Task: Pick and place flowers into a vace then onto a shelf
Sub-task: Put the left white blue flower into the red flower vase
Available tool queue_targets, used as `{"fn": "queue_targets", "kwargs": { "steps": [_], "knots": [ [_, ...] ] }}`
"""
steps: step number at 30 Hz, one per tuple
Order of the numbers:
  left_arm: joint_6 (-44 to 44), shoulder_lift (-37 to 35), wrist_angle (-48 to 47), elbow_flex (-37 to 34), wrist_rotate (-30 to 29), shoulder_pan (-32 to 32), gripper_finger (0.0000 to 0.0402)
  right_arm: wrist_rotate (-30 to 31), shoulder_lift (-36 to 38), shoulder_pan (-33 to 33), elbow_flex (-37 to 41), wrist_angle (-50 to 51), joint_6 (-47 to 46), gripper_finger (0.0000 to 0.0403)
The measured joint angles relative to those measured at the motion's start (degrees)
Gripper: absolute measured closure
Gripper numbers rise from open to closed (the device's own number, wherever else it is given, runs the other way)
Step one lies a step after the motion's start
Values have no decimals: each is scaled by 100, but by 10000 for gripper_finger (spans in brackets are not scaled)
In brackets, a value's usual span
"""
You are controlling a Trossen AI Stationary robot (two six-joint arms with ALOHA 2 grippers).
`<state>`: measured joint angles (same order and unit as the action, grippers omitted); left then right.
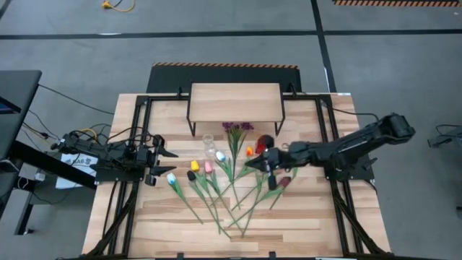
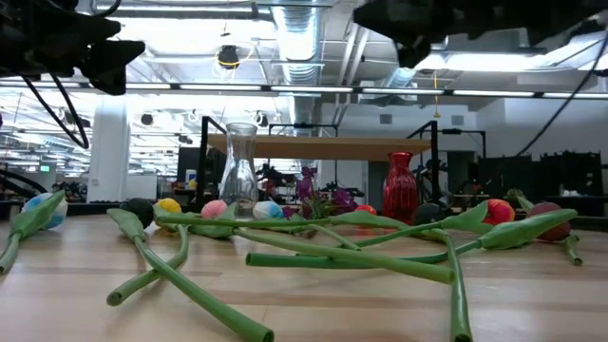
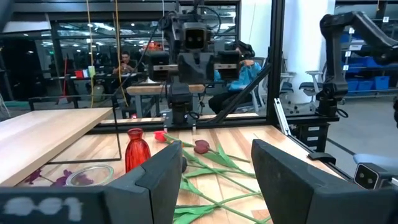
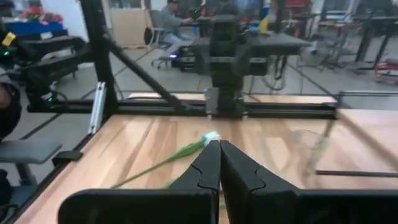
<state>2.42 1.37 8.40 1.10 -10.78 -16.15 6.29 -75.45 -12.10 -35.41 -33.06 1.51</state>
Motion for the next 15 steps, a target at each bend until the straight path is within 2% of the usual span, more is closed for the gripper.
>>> {"fn": "queue_targets", "kwargs": {
  "steps": [11, 15],
  "knots": [
    [0, 0, -4, 9, -1, -1, 216, 187, -1318, -316, -957, -4, -749, 403],
    [-2, 0, -32, 9, -3, -1, 216, 484, -1714, -449, -1220, -1, -865, 403]
  ]
}}
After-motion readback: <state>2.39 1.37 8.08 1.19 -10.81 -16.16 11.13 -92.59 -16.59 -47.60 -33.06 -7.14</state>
